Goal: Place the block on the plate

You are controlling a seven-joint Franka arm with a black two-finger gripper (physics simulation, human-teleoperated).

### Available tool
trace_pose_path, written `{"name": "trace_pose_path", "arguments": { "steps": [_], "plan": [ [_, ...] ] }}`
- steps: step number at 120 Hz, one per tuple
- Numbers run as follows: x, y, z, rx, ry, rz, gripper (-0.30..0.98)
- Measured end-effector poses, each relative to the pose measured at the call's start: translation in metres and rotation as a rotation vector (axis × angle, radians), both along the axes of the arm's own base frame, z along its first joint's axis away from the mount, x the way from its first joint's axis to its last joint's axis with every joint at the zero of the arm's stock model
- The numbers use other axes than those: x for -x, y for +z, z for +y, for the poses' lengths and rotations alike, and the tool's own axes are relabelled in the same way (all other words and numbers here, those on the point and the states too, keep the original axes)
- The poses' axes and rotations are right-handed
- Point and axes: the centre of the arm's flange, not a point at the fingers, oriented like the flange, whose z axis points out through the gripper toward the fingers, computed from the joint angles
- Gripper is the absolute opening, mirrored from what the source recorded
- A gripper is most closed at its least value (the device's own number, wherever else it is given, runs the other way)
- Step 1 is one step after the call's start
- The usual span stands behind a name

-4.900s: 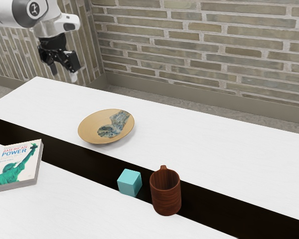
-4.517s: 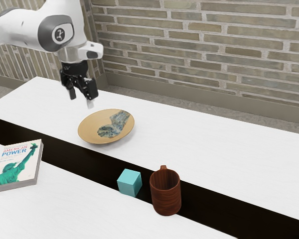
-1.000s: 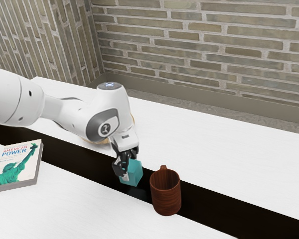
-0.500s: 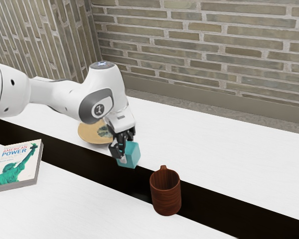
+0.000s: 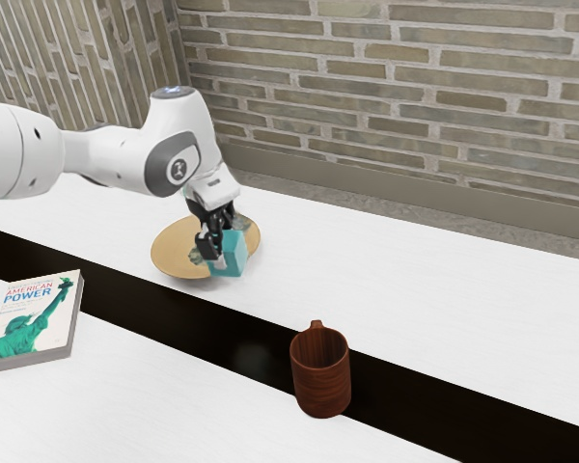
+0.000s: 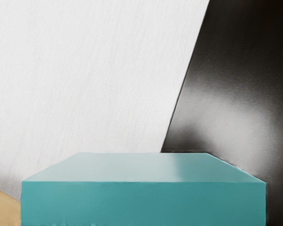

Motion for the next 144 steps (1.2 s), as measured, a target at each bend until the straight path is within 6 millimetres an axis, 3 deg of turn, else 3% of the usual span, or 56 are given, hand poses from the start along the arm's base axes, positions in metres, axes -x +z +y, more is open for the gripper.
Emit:
{"name": "trace_pose_path", "arguments": {
  "steps": [28, 48, 84, 144],
  "plan": [
    [-0.028, -0.012, 0.049, -0.008, 0.045, 0.019, 0.4],
    [-0.046, -0.015, 0.061, -0.022, 0.035, 0.025, 0.4],
    [-0.058, -0.025, 0.105, -0.009, 0.04, 0.037, 0.4],
    [-0.087, -0.027, 0.139, 0.003, -0.004, 0.002, 0.4]
  ]
}}
